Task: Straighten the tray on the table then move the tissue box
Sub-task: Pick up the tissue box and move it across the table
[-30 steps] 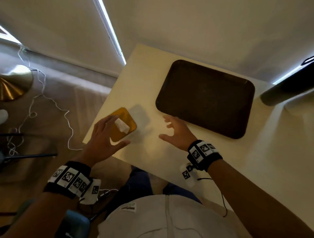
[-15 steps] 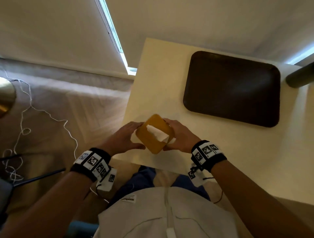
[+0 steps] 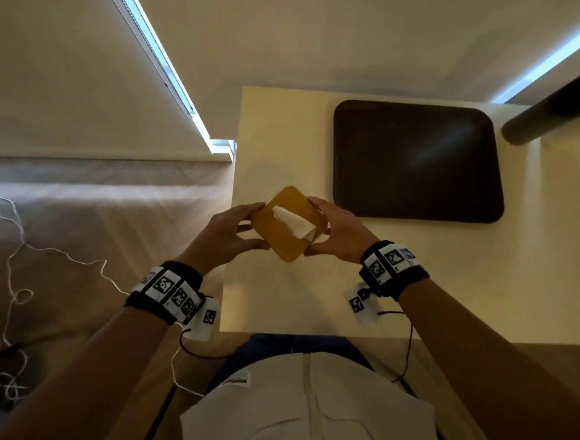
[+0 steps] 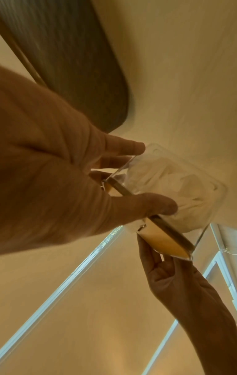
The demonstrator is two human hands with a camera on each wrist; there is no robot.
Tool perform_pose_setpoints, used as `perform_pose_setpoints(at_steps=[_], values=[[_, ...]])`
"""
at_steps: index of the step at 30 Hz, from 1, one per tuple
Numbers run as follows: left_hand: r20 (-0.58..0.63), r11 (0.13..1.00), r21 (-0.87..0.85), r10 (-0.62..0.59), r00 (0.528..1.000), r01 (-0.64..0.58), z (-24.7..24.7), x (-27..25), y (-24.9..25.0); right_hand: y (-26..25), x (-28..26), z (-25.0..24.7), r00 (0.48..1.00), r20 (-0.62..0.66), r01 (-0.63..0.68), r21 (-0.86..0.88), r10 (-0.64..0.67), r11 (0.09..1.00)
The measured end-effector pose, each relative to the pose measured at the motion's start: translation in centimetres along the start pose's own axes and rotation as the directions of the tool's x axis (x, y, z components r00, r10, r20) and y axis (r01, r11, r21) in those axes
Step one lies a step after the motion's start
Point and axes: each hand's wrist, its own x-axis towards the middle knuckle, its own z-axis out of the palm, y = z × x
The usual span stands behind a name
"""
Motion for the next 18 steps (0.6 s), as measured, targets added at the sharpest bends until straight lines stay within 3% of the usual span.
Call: perform_pose_setpoints(at_steps=[8,18], values=[[-0.151,0.998,-0.065,-0.031,0.988,0.021,-5.0,11.4,-0.7,-2.7,10.9,-6.7,0.991,-0.132,0.012,-0.074,-0.022,0.997],[-0.026,0.977,-0.142,-0.165,0.986,0.160,-9.3,22.2,-2.8,-2.6,20.5,-11.6,0.992,-0.110,-0.074,-0.146,0.058,0.987]])
